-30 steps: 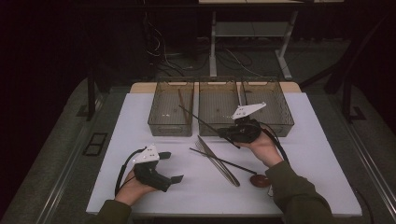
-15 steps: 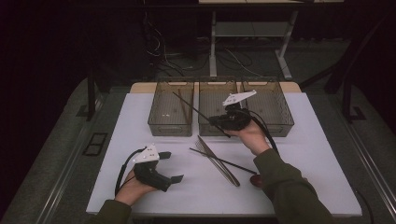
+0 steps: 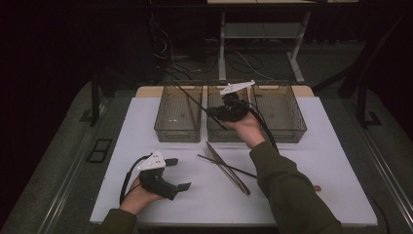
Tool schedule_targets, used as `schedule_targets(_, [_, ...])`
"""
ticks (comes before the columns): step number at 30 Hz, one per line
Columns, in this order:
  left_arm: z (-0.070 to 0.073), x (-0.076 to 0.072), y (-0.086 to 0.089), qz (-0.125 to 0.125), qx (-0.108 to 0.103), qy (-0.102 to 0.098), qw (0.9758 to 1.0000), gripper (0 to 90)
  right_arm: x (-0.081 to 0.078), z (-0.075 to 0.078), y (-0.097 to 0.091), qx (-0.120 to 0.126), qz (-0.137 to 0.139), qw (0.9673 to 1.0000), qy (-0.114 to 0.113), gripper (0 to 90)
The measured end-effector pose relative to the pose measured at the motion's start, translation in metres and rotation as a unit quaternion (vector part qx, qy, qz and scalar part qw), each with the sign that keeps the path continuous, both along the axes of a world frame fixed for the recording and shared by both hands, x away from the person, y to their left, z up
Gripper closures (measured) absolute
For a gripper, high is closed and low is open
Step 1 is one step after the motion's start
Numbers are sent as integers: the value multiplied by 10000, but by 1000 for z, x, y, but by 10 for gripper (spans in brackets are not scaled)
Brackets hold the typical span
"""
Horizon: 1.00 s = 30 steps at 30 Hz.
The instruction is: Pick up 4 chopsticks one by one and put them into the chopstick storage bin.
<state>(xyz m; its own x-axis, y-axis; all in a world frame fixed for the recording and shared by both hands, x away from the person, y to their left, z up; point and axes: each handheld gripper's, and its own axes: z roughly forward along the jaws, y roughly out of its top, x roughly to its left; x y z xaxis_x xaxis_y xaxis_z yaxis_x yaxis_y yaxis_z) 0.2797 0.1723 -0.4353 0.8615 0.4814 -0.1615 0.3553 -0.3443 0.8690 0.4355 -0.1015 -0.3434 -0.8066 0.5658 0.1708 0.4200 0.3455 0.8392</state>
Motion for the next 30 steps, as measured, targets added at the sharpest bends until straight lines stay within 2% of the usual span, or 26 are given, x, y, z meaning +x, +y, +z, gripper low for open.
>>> schedule_targets(3, [0, 0, 0, -16, -8, -12, 10000, 0, 8, 1, 7, 70, -70, 9999, -47, 850])
schedule_targets(15, [1, 0, 0, -29, -44, 5, 10000, 0, 27, -4, 46, -13, -180, 9998, 0, 850])
schedule_targets(22, [1, -1, 1, -39, -86, 10, 10000, 0, 35, -12, 72, -88, -149, 9998, 27, 850])
schedule_targets(30, [2, 0, 1, -49, -105, 13, 9999, 0, 43, -24, 91, -204, -145, 9996, 136, 850])
